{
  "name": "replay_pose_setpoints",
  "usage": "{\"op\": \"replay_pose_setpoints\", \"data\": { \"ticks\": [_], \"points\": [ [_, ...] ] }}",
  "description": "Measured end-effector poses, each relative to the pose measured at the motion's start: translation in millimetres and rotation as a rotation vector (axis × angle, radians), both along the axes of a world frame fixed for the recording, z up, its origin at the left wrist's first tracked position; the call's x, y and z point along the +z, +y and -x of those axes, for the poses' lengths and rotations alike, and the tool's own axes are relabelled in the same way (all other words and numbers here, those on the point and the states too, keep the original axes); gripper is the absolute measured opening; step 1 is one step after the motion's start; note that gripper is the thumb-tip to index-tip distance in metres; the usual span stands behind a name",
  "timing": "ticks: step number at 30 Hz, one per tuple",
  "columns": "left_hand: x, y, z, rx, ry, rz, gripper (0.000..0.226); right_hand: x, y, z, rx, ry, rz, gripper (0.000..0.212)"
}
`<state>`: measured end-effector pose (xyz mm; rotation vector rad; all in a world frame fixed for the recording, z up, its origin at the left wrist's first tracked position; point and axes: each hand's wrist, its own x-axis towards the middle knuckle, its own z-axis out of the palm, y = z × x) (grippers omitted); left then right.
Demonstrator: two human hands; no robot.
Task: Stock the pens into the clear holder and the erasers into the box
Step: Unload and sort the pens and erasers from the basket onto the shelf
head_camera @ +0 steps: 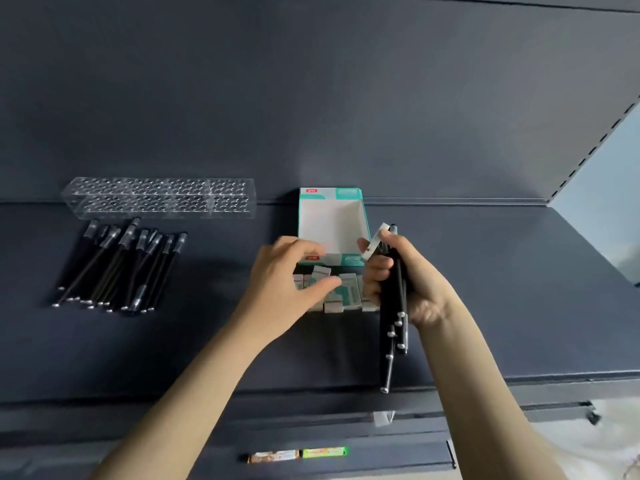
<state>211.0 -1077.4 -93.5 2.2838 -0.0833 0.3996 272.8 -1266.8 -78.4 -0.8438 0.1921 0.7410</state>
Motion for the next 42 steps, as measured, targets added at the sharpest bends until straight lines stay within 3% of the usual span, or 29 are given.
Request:
{"op": "replay_pose_setpoints", "data": {
  "ticks": [7,14,18,26,29,33,37,42],
  "points": [
    [8,-28,-14,-0.011,-0.091,0.063,0.017,-4,1,6,0.018,-0.021,0.033,0.029],
    [16,-32,-24,-0.015,0.025,0.135,0.012,3,5,9,0.059,-0.097,0.195,0.038],
    [16,-26,-30,0.008,0.063,0.118,0.016,2,9,10,0.105,-0.088,0.204,0.027],
    [12,-20,-32,0.013,0.048,0.020,0.014,-1,11,9,0.092,-0.082,0.226,0.025],
    [13,-16,-31,0.045,0.068,0.088,0.009,0,6,8,0.069,-0.082,0.207,0.021],
    [11,-7,-25,0.054,0.205,0.159,0.010,0,-6,4,-0.021,-0.080,0.187,0.038],
    [-4,-9,-21,0.072,0.290,0.132,0.014,2,-15,-2,-0.102,-0.070,0.150,0.040],
    [-10,-25,-20,0.155,0.204,-0.052,0.012,6,-19,-6,-0.176,-0.056,0.113,0.033]
  ]
}}
